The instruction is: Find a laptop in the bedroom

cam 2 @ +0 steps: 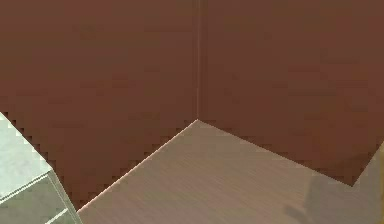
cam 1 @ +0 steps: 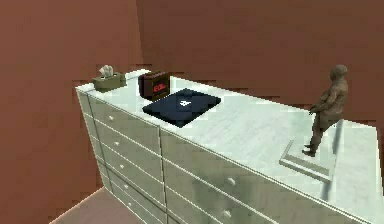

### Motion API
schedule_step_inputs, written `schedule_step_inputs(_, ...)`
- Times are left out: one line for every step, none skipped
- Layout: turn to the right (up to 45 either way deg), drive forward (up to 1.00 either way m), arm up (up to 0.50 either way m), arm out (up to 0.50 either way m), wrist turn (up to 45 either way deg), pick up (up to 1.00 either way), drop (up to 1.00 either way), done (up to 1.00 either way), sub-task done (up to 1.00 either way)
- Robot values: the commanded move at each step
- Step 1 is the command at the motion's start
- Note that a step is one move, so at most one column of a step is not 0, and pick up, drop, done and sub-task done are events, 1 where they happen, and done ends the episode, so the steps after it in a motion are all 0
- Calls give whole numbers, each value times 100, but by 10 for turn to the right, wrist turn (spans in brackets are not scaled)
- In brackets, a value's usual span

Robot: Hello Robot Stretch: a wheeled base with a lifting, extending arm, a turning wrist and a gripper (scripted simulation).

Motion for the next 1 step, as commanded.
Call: schedule_step_inputs(0,0,0,0,0,0,0,100,0)
